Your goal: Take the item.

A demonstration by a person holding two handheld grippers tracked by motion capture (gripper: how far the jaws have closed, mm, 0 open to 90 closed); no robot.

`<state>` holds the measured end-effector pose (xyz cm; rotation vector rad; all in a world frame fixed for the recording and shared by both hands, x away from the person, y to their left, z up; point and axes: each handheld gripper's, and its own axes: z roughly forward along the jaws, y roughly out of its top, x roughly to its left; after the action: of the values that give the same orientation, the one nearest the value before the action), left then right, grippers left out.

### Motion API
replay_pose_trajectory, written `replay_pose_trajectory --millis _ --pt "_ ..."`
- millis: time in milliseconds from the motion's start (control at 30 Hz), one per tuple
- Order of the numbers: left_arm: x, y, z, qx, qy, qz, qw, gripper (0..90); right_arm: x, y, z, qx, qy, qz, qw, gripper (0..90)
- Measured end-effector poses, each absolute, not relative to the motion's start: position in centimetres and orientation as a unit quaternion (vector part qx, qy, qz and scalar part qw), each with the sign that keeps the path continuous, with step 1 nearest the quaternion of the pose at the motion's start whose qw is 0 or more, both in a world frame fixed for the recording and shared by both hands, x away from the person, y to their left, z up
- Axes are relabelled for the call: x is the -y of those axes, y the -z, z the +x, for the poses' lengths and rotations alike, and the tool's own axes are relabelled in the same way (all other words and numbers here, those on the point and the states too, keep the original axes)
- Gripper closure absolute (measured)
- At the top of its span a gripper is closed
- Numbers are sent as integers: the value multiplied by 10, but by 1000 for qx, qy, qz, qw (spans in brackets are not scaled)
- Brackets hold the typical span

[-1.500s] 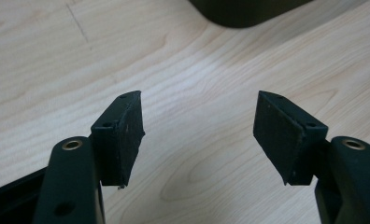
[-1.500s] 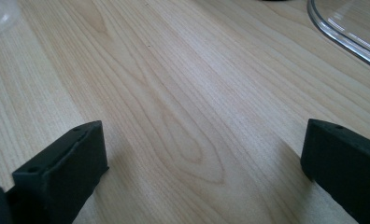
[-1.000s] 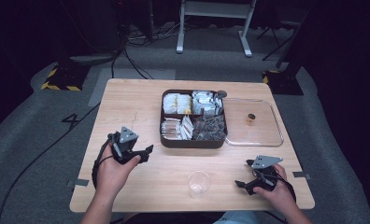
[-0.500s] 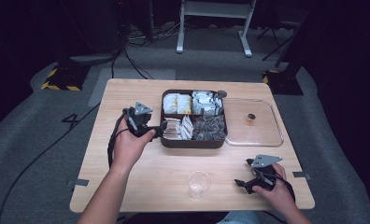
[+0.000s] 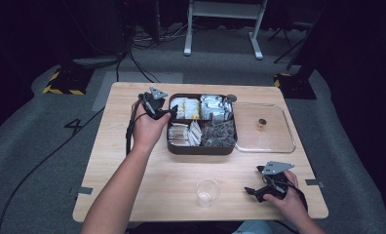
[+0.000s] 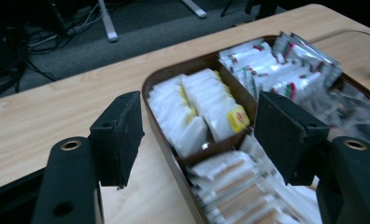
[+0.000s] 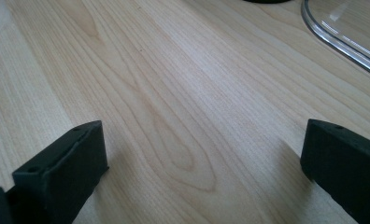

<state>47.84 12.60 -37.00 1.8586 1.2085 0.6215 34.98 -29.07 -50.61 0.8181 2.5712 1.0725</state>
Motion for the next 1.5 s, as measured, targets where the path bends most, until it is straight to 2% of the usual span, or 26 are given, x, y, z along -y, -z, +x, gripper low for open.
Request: replay_pose_trajectory --millis 167,333,400,700,833,1267,1500 --pt "-125 374 496 -491 -228 736 406 339 291 506 350 -879 -367 279 118 5" --pt "-120 381 513 -497 -216 750 379 338 291 506 350 -881 -367 274 116 5" --pt "-118 388 522 -509 -187 749 381 336 291 506 349 -881 -368 275 116 5" --pt "-106 401 539 -514 -180 758 360 337 292 506 350 -881 -368 273 115 5" --pt "-92 412 547 -510 -147 773 347 350 292 506 349 -882 -368 271 115 5" --pt "-63 429 565 -504 -117 796 314 415 292 506 349 -883 -369 267 113 5" --pt "-56 434 568 -487 -118 809 306 483 292 506 349 -883 -369 267 113 5"
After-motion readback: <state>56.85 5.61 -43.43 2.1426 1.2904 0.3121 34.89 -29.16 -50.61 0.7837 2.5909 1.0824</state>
